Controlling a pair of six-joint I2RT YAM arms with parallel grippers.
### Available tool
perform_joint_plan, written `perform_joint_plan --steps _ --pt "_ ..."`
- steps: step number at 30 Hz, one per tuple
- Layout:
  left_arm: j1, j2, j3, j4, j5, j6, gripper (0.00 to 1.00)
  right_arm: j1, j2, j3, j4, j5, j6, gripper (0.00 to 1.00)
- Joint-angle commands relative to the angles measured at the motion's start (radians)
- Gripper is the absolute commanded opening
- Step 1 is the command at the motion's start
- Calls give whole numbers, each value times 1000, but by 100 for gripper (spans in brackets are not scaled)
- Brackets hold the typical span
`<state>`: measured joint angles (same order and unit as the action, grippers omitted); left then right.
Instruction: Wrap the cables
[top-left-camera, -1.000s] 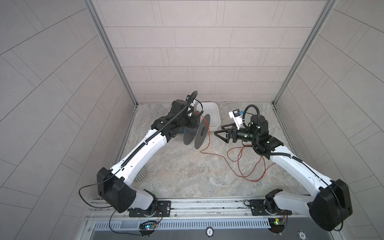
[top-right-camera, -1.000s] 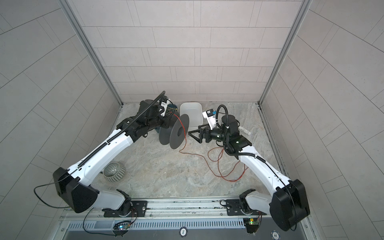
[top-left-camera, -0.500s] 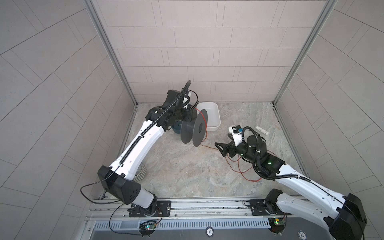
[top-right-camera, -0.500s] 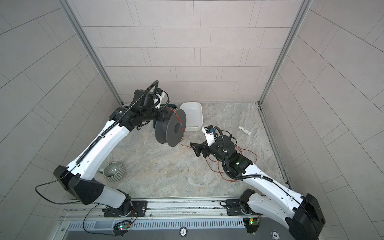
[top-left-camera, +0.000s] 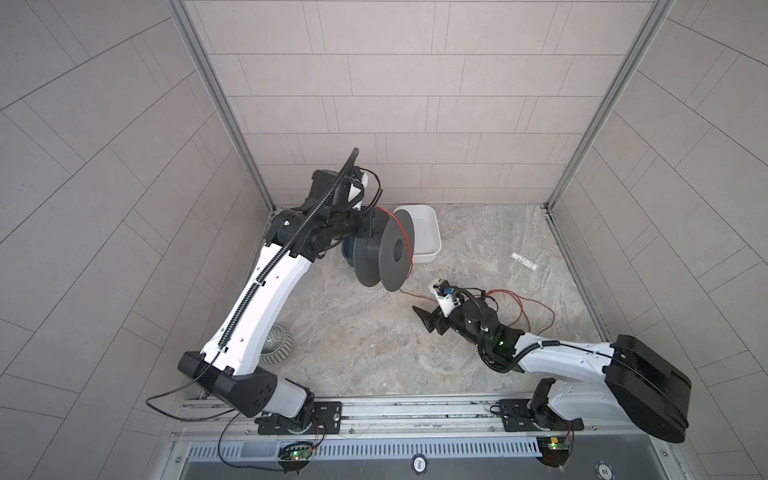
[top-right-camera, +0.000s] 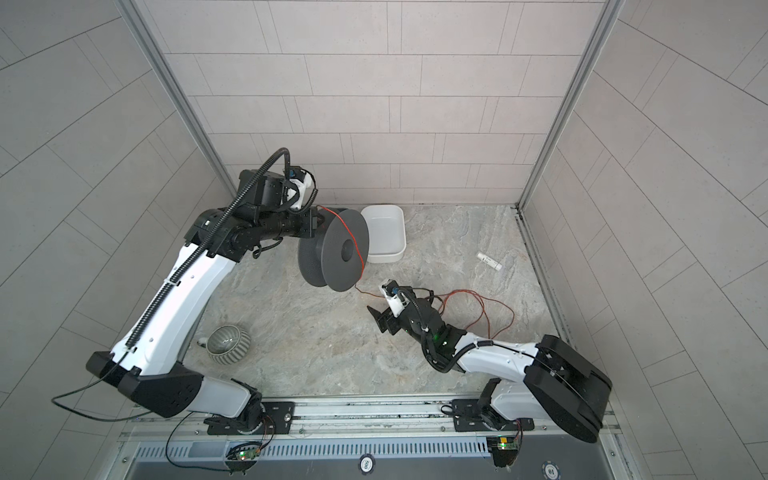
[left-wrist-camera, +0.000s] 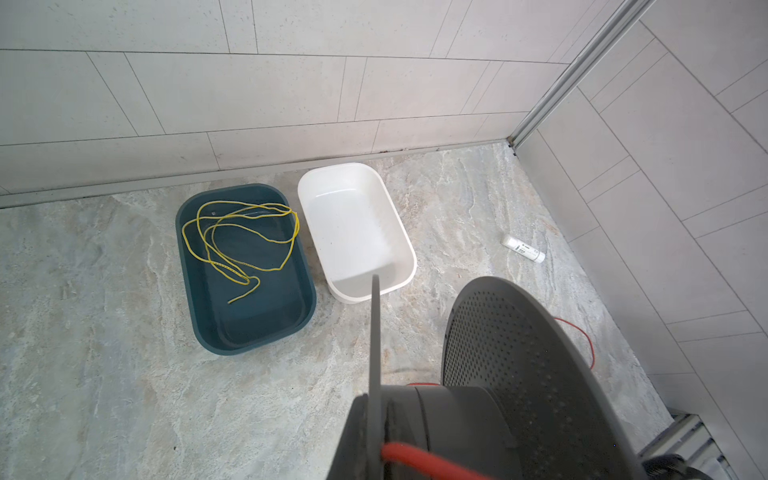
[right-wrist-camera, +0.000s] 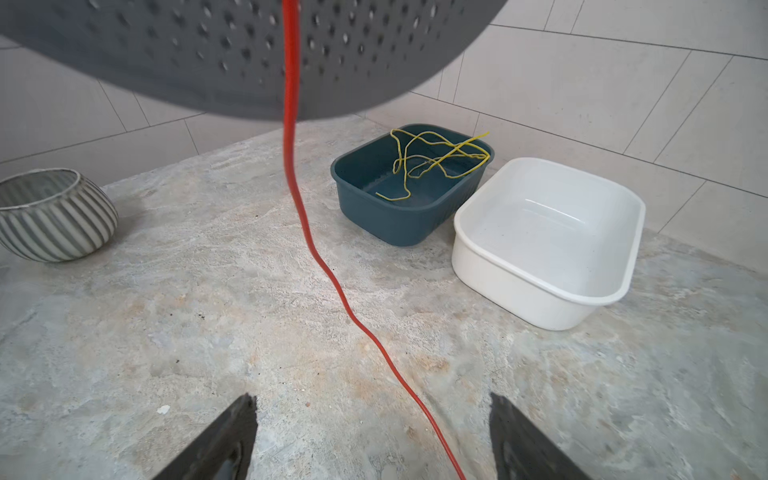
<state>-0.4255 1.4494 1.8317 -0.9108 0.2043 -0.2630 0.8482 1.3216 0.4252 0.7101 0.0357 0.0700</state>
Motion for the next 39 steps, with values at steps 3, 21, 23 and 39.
perform_joint_plan --steps 3,21,23,39 --pt "8 -51 51 6 74 -46 0 17 157 -23 384 15 -89 83" --pt "35 -63 91 -33 178 -74 0 26 483 86 677 4 -92 58" --pt "37 -66 95 -32 187 -77 0 26 497 94 679 -2 -87 46" --pt "64 -63 39 -14 149 -24 0 -20 238 -29 522 4 16 0"
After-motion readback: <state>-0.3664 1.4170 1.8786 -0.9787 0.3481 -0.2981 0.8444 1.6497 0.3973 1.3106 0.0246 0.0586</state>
